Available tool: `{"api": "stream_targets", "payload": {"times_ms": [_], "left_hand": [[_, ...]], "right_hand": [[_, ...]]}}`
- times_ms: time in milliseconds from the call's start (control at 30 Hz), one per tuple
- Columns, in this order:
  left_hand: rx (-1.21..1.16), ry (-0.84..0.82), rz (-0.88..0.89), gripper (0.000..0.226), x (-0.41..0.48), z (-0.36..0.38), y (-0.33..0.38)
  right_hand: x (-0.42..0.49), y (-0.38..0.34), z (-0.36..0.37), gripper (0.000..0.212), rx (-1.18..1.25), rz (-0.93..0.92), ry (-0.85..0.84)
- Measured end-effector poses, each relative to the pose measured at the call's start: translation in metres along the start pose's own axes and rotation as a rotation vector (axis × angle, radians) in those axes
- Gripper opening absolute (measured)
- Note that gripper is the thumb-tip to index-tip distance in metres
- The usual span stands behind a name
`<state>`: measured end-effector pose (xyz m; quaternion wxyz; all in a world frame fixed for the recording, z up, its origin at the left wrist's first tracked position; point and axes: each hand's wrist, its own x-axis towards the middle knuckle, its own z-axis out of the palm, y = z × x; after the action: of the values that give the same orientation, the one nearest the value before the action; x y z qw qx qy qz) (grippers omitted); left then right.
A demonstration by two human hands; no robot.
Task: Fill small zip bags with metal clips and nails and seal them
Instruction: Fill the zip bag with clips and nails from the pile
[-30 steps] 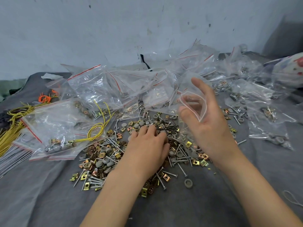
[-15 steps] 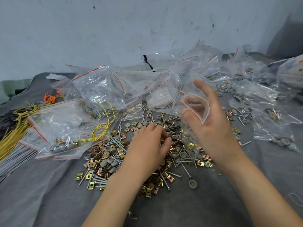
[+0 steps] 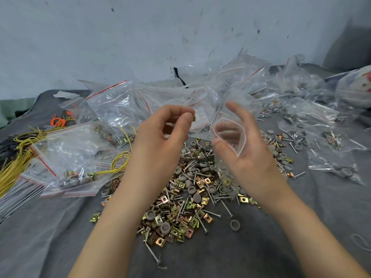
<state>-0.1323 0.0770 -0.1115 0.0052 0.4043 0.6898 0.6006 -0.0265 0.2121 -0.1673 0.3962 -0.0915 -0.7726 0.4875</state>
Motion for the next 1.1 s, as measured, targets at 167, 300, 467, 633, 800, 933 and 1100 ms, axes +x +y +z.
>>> {"api": "stream_targets", "payload": {"times_ms": [167, 300, 467, 633, 800, 933, 1100], "left_hand": [[0.085, -0.063, 0.143, 0.015, -0.002, 0.009, 0.015], [0.143, -0.094, 0.226, 0.017, -0.003, 0.010, 0.021], [0.179, -0.133, 0.248, 0.015, -0.004, 0.009, 0.024], [0.218, -0.142, 0.255, 0.015, -0.004, 0.007, 0.024], [0.251, -0.172, 0.239, 0.020, -0.003, 0.008, 0.021], [0.243, -0.159, 0.236, 0.024, -0.002, 0.006, 0.018], [0.227, -0.124, 0.203, 0.021, 0.001, -0.003, 0.012]], "right_hand": [[0.000, 0.000, 0.006, 0.067, 0.025, -0.002, -0.024], [-0.001, 0.001, 0.007, 0.070, 0.008, -0.014, -0.054], [-0.001, 0.003, 0.007, 0.071, -0.005, -0.010, -0.051], [-0.001, 0.002, 0.006, 0.071, -0.016, 0.002, -0.052], [-0.002, 0.002, 0.005, 0.071, -0.005, 0.020, -0.062], [-0.002, 0.001, 0.005, 0.068, -0.008, 0.013, -0.056], [-0.002, -0.001, 0.004, 0.067, -0.003, 0.011, -0.050]]}}
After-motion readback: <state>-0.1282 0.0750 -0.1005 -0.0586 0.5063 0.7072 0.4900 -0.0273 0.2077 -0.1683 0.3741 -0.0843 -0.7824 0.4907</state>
